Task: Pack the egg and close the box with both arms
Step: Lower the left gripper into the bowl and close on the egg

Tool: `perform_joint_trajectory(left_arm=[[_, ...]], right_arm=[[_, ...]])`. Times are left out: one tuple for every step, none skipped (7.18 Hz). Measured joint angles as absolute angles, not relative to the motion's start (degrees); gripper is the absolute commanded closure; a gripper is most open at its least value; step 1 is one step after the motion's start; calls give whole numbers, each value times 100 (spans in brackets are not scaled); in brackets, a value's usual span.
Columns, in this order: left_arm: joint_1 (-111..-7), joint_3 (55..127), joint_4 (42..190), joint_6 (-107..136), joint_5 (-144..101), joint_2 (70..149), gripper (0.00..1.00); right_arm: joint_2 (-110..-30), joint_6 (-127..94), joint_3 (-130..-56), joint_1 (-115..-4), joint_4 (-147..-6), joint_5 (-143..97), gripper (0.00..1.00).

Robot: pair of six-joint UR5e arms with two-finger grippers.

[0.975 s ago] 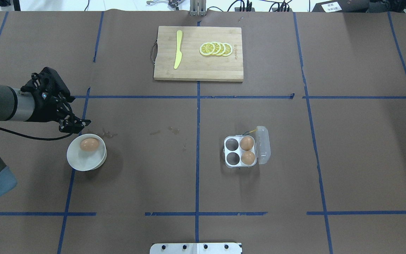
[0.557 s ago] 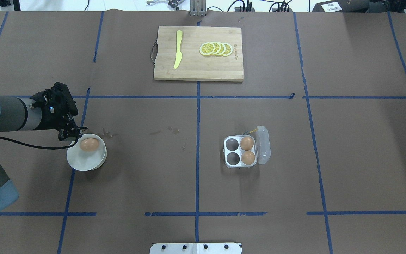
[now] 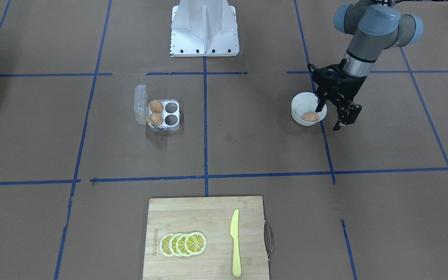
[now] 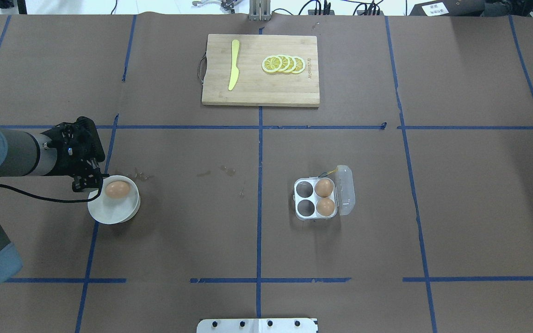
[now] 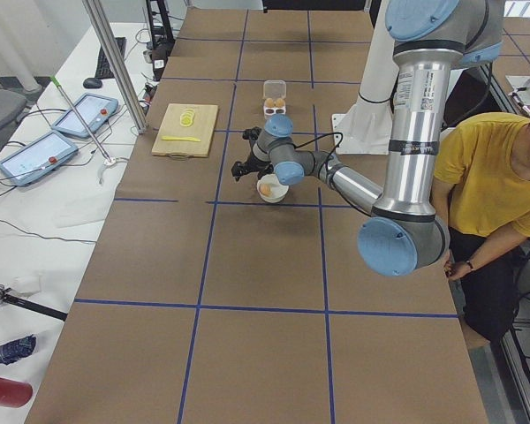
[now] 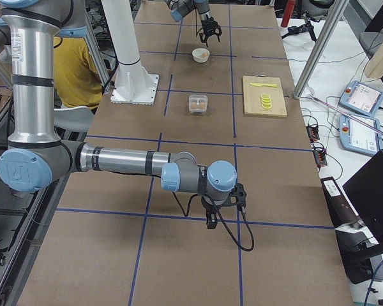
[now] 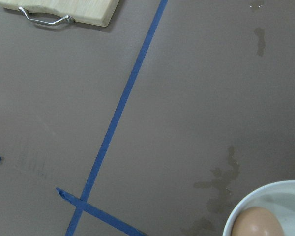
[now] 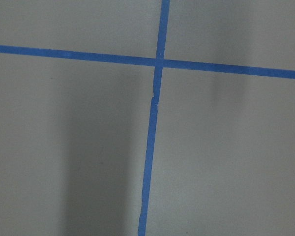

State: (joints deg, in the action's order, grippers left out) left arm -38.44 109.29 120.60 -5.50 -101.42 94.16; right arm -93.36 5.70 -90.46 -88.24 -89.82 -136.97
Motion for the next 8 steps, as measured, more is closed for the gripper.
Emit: perform_joint_trajectory(left_arm=[[-3726, 10922, 11965, -553, -10147, 9416, 11], [-3618, 10903, 11924, -554, -10150, 9417, 12], [-3528, 10885, 11908, -550, -10151, 9417, 11], [-3450, 10877, 11903, -540, -10149, 9418, 12], [-3400, 10869, 11899, -533, -10146, 9416, 13], [-3361, 10854, 11895, -527, -10144, 9414, 15], [-3330, 10838, 11893, -524, -10141, 9413, 17], [-3307, 10829, 11892, -523, -10139, 9413, 18]], right_arm=[[-9365, 571, -9052, -8824, -8982, -13701, 0], [-9388, 571, -9057, -8824, -8982, -13702, 0], [-9405, 571, -9057, -8824, -8982, -13702, 0], [-9420, 571, -9056, -8824, -8982, -13705, 0], [-9438, 571, -9056, -8824, -8980, -13710, 0], [-9457, 571, -9058, -8826, -8978, -13718, 0], [-9468, 571, -9059, -8830, -8980, -13724, 0], [-9471, 571, -9054, -8831, -8982, -13727, 0]])
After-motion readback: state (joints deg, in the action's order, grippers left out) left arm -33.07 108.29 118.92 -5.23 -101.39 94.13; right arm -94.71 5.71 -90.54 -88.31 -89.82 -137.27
